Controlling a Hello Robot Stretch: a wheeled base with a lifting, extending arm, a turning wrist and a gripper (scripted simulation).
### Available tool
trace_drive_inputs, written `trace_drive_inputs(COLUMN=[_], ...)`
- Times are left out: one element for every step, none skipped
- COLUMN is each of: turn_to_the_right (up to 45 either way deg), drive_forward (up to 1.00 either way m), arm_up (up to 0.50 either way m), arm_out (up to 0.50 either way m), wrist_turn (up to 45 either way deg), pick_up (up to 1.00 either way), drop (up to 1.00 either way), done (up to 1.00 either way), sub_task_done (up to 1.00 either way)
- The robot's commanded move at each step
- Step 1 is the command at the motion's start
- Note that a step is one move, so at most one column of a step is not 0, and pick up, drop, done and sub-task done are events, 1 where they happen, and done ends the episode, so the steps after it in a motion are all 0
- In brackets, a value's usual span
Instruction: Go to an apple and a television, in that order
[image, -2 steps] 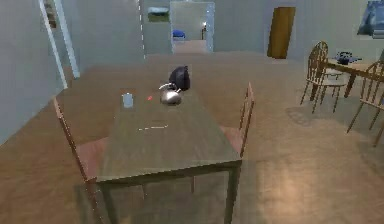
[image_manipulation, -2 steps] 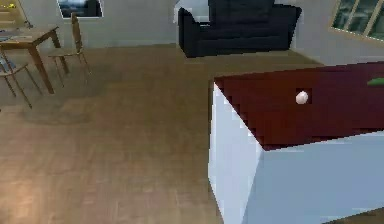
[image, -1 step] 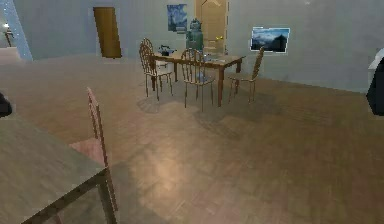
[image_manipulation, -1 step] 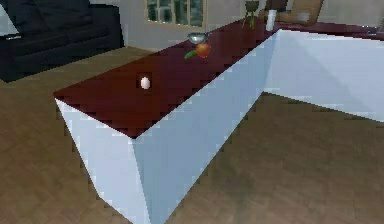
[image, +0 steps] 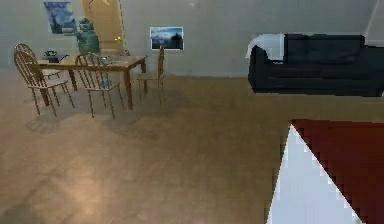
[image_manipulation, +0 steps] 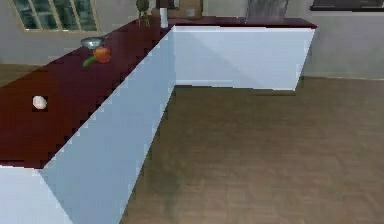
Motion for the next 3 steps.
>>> trace_drive_inputs(turn_to_the_right=[0.0, -27.0, 0.0], drive_forward=[0.25, 0.00, 0.50], arm_up=[0.00, 0.00, 0.00], arm_out=[0.00, 0.00, 0.00], wrist_turn=[0.0, 0.0, 0.0], pick_up=[0.00, 0.00, 0.00], drop=[0.00, 0.00, 0.00], done=[0.00, 0.00, 0.00], sub_task_done=[0.00, 0.00, 0.00])
